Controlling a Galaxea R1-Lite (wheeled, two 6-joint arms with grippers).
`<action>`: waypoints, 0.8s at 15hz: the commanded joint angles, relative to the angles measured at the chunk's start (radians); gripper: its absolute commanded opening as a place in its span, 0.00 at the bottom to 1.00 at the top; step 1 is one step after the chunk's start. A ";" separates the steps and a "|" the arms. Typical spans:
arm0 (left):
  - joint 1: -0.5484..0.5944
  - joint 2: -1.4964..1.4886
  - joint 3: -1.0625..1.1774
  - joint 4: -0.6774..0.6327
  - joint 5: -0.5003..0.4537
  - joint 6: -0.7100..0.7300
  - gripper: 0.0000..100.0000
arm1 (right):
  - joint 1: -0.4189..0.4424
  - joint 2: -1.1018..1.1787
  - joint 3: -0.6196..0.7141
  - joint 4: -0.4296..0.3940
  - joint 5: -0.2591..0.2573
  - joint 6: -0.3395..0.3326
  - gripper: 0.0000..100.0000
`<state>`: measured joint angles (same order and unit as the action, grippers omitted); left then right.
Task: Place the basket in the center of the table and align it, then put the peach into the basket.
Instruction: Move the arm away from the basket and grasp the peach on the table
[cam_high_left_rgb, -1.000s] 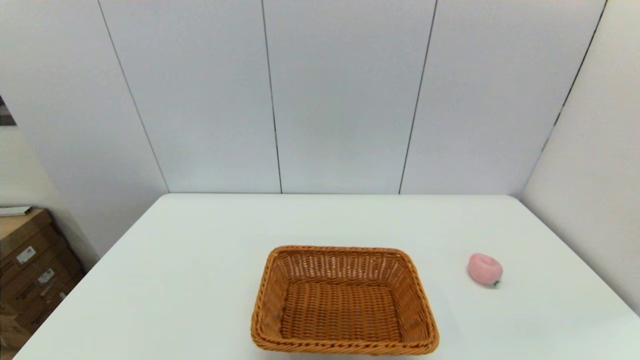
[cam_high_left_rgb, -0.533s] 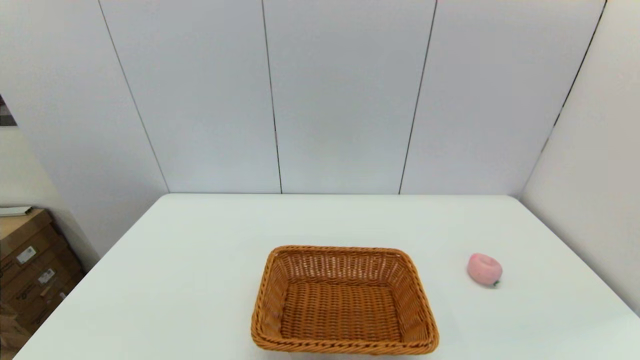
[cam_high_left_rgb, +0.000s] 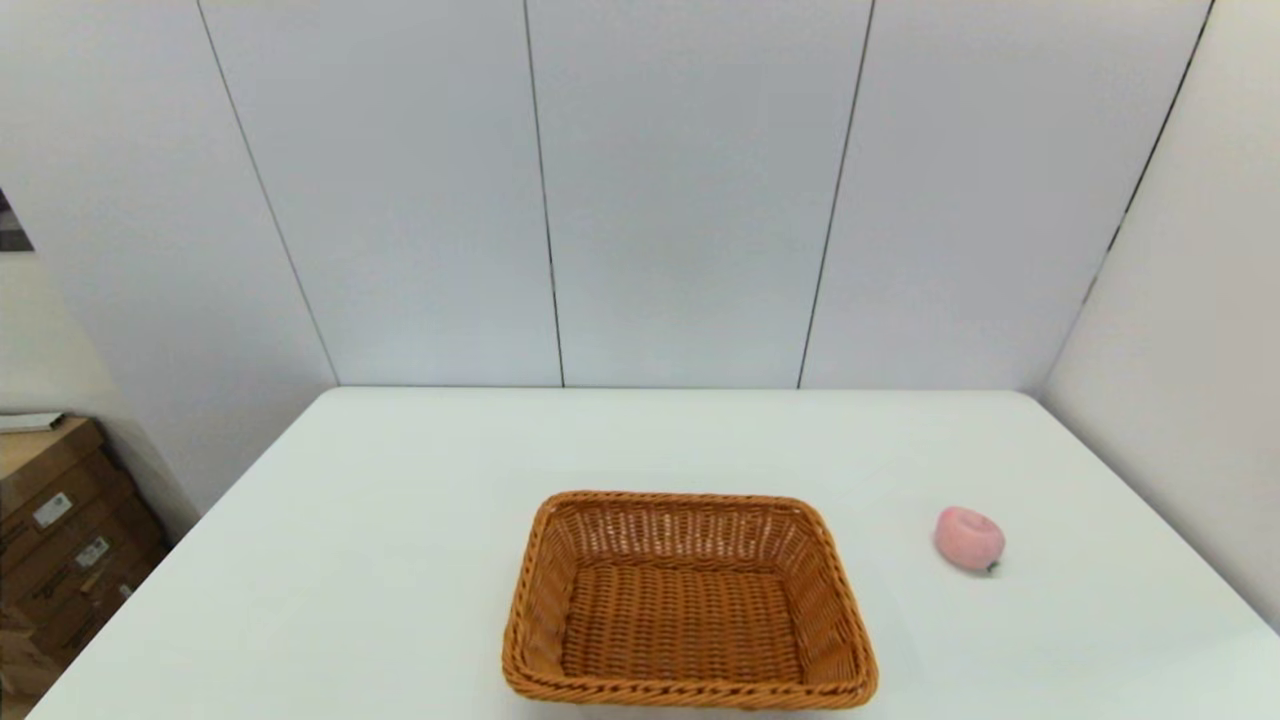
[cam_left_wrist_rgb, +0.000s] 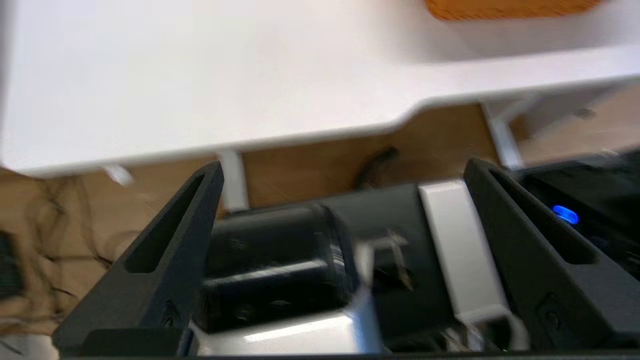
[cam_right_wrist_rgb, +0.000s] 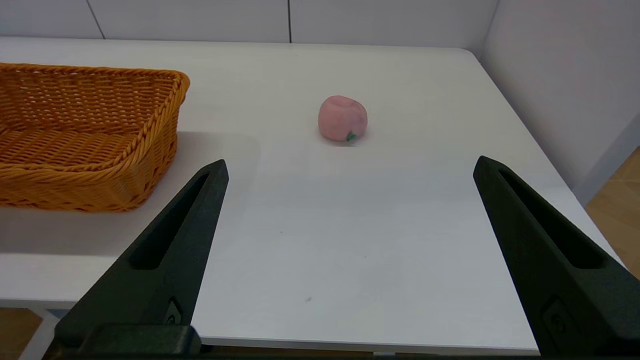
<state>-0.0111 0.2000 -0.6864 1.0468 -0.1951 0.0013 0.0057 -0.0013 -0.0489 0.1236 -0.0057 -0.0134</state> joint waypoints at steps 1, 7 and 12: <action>0.000 -0.145 0.263 -0.361 0.155 0.042 1.00 | 0.000 0.000 0.000 0.001 0.000 0.000 1.00; 0.000 -0.202 0.593 -0.852 0.223 0.045 1.00 | 0.000 0.000 0.000 0.002 0.000 0.001 1.00; 0.000 -0.202 0.620 -0.884 0.217 -0.010 1.00 | 0.000 0.000 0.001 -0.007 -0.002 0.007 1.00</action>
<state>-0.0104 0.0032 -0.0715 0.1619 0.0219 -0.0070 0.0057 -0.0013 -0.0479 0.1157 -0.0070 -0.0051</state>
